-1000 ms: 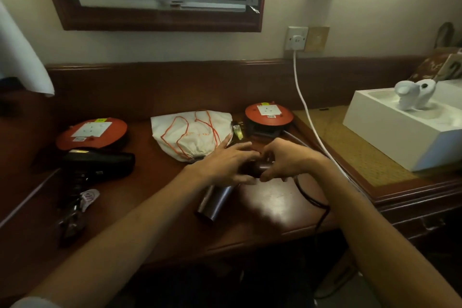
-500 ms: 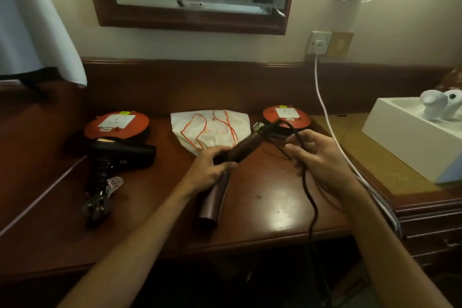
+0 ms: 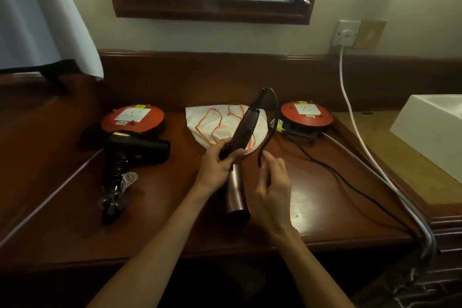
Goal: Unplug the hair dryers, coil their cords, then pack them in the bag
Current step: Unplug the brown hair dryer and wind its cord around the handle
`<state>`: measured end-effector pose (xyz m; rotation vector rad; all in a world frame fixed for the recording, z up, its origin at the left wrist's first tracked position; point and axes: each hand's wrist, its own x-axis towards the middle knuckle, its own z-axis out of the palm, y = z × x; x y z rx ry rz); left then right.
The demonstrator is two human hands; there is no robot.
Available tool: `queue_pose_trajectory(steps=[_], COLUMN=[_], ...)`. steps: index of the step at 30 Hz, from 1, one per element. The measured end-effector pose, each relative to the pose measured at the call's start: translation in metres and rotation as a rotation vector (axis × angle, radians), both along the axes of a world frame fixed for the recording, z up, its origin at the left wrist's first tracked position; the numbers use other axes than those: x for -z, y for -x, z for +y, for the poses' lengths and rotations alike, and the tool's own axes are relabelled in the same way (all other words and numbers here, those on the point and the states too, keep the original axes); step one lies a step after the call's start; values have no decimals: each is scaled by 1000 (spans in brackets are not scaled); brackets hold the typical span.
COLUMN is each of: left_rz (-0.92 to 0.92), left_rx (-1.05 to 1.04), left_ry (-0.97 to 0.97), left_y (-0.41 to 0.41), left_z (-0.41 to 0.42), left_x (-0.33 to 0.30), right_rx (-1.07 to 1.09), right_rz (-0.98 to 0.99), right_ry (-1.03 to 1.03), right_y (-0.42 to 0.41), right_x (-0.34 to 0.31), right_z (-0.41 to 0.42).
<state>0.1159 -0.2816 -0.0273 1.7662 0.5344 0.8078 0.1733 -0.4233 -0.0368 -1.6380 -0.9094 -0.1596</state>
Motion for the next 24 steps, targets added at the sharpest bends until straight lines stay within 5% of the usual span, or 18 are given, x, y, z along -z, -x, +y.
queue_pose_trajectory(steps=[4, 18, 24], left_rz=[15, -47, 61], left_rx=[26, 21, 46], left_ry=[-36, 52, -177], left_y=[0, 7, 6], left_z=[0, 1, -6], left_x=[7, 5, 6], right_rx=[-95, -320, -376], right_rz=[-116, -71, 125], right_ry=[-5, 106, 250], right_y=[-10, -24, -32], right_x=[11, 21, 22], right_z=[5, 9, -17])
